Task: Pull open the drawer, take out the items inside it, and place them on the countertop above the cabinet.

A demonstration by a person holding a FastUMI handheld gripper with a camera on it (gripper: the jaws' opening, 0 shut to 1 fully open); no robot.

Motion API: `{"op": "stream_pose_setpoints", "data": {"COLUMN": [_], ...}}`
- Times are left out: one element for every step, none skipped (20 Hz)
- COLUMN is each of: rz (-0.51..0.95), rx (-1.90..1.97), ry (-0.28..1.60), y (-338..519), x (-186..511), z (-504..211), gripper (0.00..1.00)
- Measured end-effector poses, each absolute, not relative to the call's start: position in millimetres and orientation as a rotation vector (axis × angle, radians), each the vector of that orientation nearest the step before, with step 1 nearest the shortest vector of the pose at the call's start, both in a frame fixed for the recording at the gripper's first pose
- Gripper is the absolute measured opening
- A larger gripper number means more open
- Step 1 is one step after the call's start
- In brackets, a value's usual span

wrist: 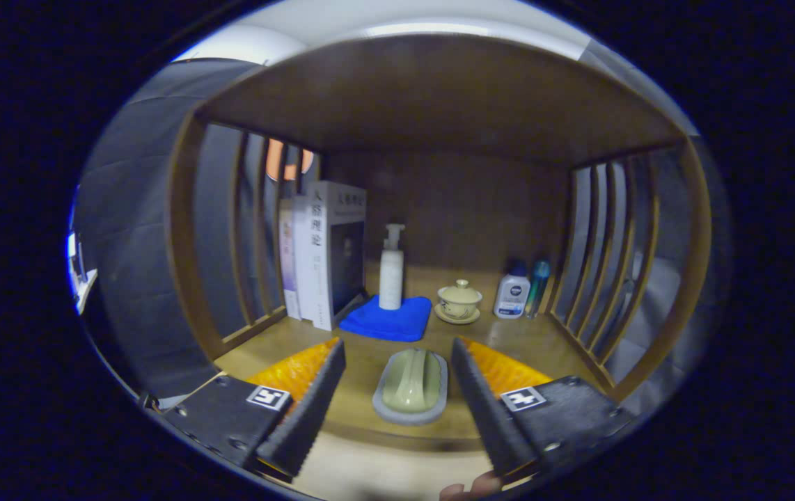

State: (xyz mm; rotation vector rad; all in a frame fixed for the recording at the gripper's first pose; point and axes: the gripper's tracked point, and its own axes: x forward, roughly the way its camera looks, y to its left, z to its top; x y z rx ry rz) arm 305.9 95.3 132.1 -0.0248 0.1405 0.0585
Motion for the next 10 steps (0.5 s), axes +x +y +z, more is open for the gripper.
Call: {"op": "stream_pose_setpoints", "data": {"rz": [0.062,0.066,0.063,0.065,0.061,0.05,0.044,0.033,0.017,0.001], "rx": [-0.033,-0.034,-0.028,-0.021,-0.013,0.002,0.007,0.008,0.007,-0.003], "ry": [0.098,0.055,0.021,-0.007,-0.023,-0.044,-0.065,-0.081,-0.1,-0.125], "y": [95,96,96,97,98,98,100,102,103,104], "x": [286,265,244,224,205,189,174,159,145,132], "z": [131,134,134,131,125,119,112,102,92,83], "gripper": [1.0,1.0,1.0,1.0,1.0,1.0,1.0,1.0,1.0,1.0]}}
